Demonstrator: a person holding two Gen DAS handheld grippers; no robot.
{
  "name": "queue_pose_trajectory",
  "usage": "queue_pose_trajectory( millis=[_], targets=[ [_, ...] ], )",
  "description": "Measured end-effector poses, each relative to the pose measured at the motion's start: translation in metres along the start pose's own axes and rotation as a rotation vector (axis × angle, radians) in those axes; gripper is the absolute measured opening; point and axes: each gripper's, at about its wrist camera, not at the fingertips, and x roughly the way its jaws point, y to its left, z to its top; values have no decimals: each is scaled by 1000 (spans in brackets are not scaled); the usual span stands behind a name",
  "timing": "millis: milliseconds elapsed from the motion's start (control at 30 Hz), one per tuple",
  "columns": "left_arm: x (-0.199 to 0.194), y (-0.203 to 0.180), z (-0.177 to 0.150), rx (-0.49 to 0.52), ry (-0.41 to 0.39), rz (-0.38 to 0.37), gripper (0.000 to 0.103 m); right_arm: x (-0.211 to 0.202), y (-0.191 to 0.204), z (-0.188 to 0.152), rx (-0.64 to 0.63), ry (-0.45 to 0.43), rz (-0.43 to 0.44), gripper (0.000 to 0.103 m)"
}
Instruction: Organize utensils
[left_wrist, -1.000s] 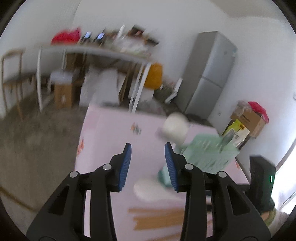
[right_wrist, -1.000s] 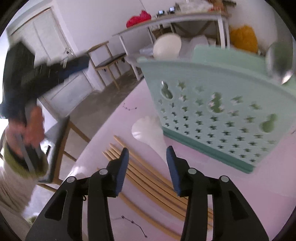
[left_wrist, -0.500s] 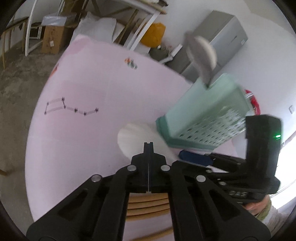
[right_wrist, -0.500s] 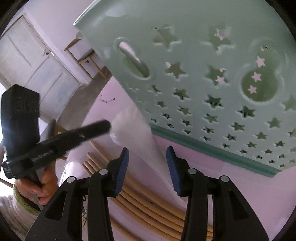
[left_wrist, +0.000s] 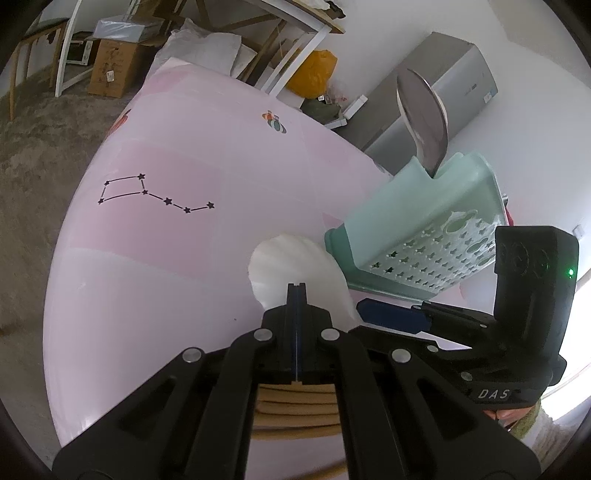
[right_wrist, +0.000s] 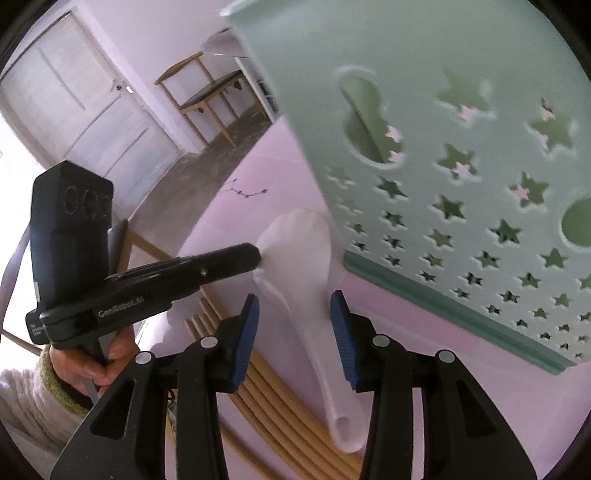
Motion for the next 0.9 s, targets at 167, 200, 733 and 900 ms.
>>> queue_pose_trajectory(
  millis=[167, 200, 733, 900],
  targets=[
    [-6, 8, 0, -28, -19, -21, 0, 1, 12, 2, -69, 7, 7, 34],
    [-7, 9, 0, -33, -21, -25, 0, 1, 15, 3, -82, 8, 6, 33],
    [-7, 26, -5, -100, 11, -14, 0, 18, 17, 14, -56, 41, -10, 36],
    [-5, 24, -4, -93, 18, -19, 0, 14, 27, 18, -85, 18, 19, 36]
  ],
)
